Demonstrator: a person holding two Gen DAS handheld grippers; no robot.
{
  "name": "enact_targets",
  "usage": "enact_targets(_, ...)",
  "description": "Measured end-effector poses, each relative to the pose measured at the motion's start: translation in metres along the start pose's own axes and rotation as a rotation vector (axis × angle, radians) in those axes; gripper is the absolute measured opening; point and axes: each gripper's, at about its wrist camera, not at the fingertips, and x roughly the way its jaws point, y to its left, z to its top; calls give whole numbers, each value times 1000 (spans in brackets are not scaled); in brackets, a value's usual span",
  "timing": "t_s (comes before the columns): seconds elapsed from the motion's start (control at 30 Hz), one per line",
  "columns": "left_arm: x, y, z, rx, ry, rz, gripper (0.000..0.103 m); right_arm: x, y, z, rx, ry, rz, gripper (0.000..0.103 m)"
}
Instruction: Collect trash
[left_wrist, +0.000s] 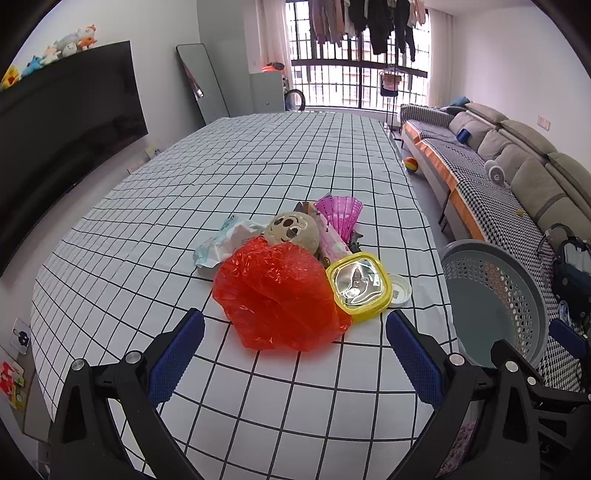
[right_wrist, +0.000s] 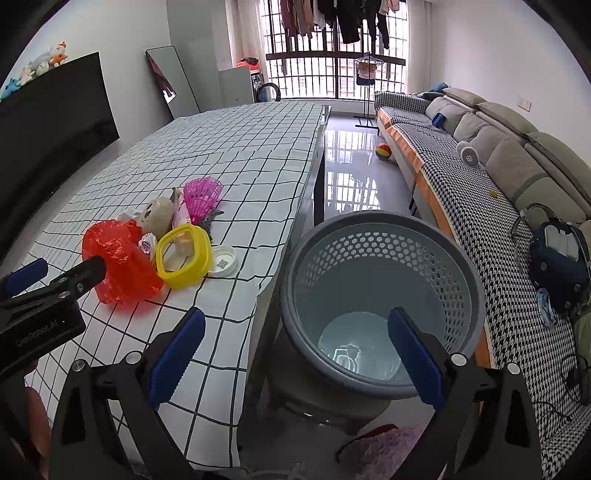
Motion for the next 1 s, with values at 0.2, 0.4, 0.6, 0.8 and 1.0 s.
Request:
enact_targets(0.2,0,2,3,1,-6,-1,97,0,1,1,5,-4,-2,95)
enact_targets(0.4,-2,1,0,1,-10,-1,97,-1,1,0,6,-6,1,95)
enact_targets(0.6,-4,2,0,-1,-14,2,97,-2,0,0,6,-6,0,95)
enact_targets(0.8,-3,4,-2,-2,-13,3,97,-2,1,-1,6,-6,1,95)
enact_targets(1.0,-5,5,-4,-3,-15,4,97,-2,1,-1,6,-6,3,95)
